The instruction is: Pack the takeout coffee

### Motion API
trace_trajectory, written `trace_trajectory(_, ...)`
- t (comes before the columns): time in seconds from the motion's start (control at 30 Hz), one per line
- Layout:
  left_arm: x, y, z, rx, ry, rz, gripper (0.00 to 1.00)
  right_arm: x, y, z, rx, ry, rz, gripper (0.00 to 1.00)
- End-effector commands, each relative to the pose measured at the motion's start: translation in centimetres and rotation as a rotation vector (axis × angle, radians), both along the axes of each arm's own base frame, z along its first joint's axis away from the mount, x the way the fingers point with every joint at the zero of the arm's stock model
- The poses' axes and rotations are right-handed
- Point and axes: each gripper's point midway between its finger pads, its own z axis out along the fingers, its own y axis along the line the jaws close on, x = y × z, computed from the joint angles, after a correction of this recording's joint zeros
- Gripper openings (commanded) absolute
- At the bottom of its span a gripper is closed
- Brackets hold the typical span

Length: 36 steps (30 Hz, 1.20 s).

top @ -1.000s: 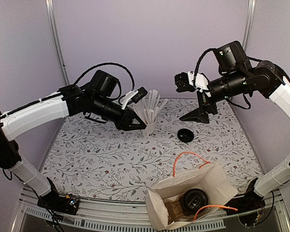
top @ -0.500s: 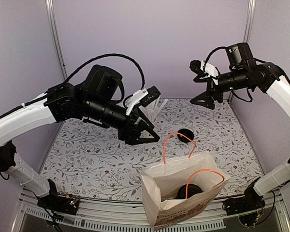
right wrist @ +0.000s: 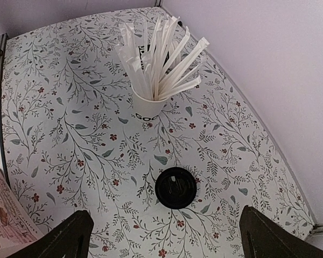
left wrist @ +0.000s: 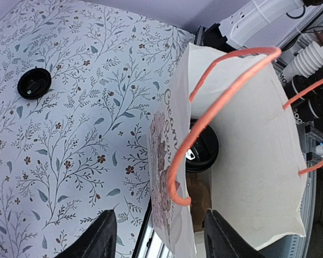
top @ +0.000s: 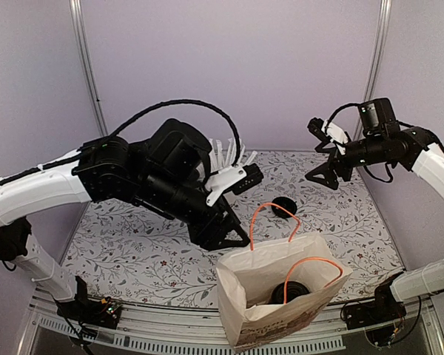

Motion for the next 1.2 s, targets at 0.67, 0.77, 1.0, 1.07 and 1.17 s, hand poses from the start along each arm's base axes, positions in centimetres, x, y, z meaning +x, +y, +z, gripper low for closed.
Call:
trace_trajectory(0.67,4.8,2.8,1.4,0.122,-0.125,0.120,0.00,1.5,0.5,-1.3,0.015,0.003,-0.007,0.99)
trace_trajectory(0.77,6.7,4.8,2.0,0.158,-0.213,0.188,0.00,1.8,0.7,-1.8,0.011,0.015,-0.004,0.99)
trace_trajectory(1.0,9.4,7.9,0.6,0.281,-0.381,0.266,0.00,2.1,0.9,-3.0,0.004,0.042,-0.001,0.99)
trace_trajectory(1.07,9.5,7.8,-0.1,0.289,-0.389,0.265,0.00,2.1,0.9,-3.2,0.001,0.047,-0.001,0.99)
trace_trajectory(1.17,9.8,7.6,-0.9,0.290,-0.415,0.286,0.00,2.2,1.0,-3.3,0.000,0.051,-0.001,0.99)
